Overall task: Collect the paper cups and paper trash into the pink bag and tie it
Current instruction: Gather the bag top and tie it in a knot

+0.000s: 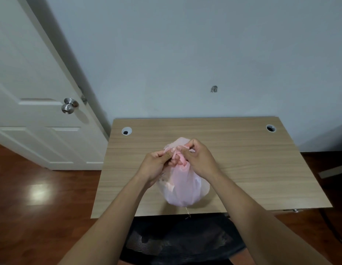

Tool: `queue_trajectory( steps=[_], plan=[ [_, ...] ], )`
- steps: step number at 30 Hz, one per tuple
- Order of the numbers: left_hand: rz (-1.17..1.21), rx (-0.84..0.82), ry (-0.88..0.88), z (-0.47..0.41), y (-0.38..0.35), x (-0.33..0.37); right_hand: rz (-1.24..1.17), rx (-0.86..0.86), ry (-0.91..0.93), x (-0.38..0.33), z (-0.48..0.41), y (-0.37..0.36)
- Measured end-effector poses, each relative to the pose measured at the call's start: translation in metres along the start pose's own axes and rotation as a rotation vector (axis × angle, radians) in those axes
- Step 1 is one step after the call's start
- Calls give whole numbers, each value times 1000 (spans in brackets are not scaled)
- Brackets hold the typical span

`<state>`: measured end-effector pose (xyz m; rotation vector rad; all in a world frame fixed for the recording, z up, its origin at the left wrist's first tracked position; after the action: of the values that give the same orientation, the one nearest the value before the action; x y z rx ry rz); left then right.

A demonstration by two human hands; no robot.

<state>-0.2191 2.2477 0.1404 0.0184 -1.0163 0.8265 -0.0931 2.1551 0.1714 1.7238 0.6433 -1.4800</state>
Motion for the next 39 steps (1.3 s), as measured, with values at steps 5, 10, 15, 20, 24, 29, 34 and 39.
queue_trajectory(
  steps=[5,10,15,20,24,29,34,39],
  plan=[
    [-323,120,-182,7,6,18,235,63,-18,14,-5,6],
    [-756,233,-494,15,-4,38,333,89,-68,20,-5,8],
    [-891,246,-656,27,-12,49,286,71,-41,22,-4,7],
    [-910,336,-619,19,6,48,451,-159,14,20,0,-15],
    [-898,368,-545,13,19,42,226,-235,-148,26,5,-25],
    [-816,286,-380,3,24,28,169,-482,-135,33,22,-45],
    [-654,234,-198,-14,42,1,228,-380,-94,54,18,-40],
    [-553,207,-93,-21,50,-19,150,-204,-83,60,22,-35]
  ],
)
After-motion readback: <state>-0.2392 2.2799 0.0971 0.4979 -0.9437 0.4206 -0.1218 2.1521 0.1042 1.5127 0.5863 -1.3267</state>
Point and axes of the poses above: each hand's wrist, its own z-axis away from the middle knuckle, its own y-axis out of the back of the hand, x = y × z, the point moved 10 cm from there along -z, towards the middle knuckle, and after that the axes turned 12 degrees about y, right-handed, at the moved point
